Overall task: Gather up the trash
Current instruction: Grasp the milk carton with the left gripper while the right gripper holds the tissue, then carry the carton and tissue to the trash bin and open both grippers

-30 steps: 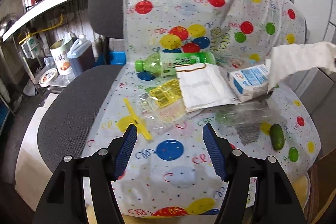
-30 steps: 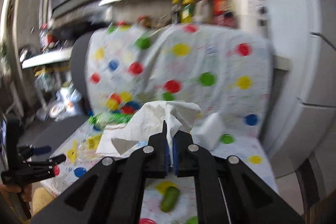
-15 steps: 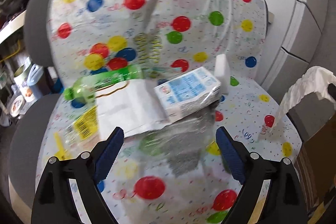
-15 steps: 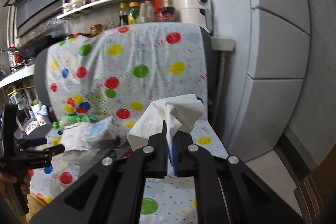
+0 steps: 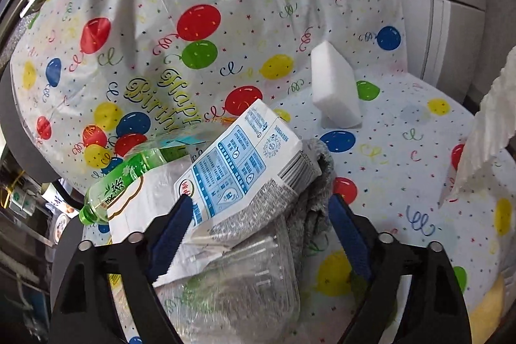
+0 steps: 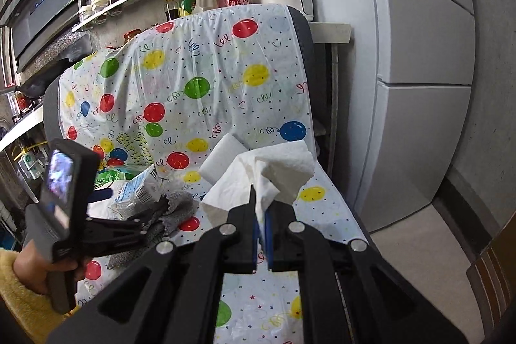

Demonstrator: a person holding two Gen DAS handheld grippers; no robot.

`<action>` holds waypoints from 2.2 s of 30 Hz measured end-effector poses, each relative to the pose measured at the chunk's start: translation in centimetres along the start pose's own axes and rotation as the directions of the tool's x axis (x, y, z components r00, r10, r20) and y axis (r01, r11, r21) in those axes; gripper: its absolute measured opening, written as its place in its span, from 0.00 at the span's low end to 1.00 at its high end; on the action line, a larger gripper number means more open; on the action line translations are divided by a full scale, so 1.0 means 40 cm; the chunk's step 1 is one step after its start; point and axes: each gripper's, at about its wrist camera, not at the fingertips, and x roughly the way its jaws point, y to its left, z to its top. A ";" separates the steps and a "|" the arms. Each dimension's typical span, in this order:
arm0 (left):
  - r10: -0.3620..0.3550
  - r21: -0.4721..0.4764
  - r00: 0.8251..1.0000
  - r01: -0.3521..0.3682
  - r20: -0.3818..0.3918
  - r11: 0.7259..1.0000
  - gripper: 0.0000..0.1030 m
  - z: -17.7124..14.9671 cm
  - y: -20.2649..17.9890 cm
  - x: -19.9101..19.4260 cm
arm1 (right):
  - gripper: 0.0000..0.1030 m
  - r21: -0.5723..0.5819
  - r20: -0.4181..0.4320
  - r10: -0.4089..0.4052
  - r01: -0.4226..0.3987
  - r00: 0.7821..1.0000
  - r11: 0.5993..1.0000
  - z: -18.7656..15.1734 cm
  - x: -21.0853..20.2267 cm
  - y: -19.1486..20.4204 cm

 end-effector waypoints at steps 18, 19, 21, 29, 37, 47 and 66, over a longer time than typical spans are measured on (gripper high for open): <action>-0.202 -0.251 0.948 0.264 0.245 0.931 0.13 0.005 0.196 -0.214 | 0.04 0.045 0.004 0.029 -0.029 1.000 0.999 0.000 -0.043 -0.006; -0.220 -0.258 0.940 0.287 0.260 0.923 0.13 -0.004 0.198 -0.237 | 0.04 0.047 0.007 0.029 -0.029 1.000 0.998 0.001 -0.049 -0.005; -0.253 -0.258 0.922 0.331 0.292 0.908 0.13 -0.025 0.197 -0.291 | 0.04 0.047 0.015 0.030 -0.031 0.999 0.998 0.002 -0.069 0.001; -0.339 -0.194 0.872 0.422 0.352 0.885 0.13 -0.109 0.108 -0.440 | 0.04 0.051 0.051 0.004 -0.007 0.999 0.999 -0.018 -0.185 -0.003; -0.470 -0.101 0.816 0.527 0.336 0.844 0.14 -0.168 -0.049 -0.470 | 0.04 0.069 0.057 -0.109 0.105 0.992 0.992 -0.101 -0.317 -0.092; -0.640 0.048 0.695 0.665 0.327 0.746 0.13 -0.198 -0.286 -0.506 | 0.04 0.121 0.024 -0.303 0.298 0.953 0.947 -0.254 -0.469 -0.251; -0.796 0.259 0.603 0.763 0.042 0.592 0.13 -0.229 -0.734 -0.401 | 0.04 0.272 -0.259 -0.409 0.472 0.875 0.838 -0.483 -0.447 -0.512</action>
